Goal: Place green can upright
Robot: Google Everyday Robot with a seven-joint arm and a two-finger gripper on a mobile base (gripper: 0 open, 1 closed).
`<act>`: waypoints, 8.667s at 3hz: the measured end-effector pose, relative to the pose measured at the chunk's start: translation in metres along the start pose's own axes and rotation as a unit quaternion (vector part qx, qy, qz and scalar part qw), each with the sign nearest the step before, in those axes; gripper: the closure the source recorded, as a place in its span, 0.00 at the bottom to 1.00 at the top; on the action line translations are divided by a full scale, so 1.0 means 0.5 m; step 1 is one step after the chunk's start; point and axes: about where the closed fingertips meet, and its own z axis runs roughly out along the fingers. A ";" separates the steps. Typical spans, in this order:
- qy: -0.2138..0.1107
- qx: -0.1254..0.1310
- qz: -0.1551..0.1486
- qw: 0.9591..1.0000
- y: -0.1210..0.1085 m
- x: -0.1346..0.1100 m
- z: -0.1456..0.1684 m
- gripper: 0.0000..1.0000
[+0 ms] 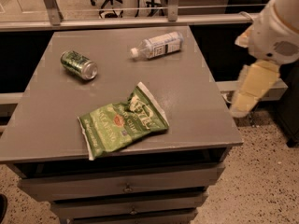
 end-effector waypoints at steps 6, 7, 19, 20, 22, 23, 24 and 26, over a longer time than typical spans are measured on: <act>-0.123 -0.035 0.065 0.990 -0.199 -0.542 0.273 0.00; -0.147 -0.062 0.087 0.983 -0.221 -0.642 0.312 0.00; -0.127 -0.025 0.123 0.984 -0.243 -0.809 0.384 1.00; -0.247 -0.048 0.106 0.962 -0.234 -0.761 0.348 1.00; -0.436 -0.045 0.080 0.895 -0.274 -0.698 0.285 1.00; -0.488 -0.049 0.081 0.868 -0.282 -0.659 0.267 1.00; -0.531 -0.063 0.083 0.841 -0.272 -0.620 0.264 1.00; -0.572 -0.080 0.085 0.812 -0.240 -0.587 0.270 1.00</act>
Offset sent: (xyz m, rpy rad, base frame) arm 0.1501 0.1717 -0.0517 0.1613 0.0334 -0.0821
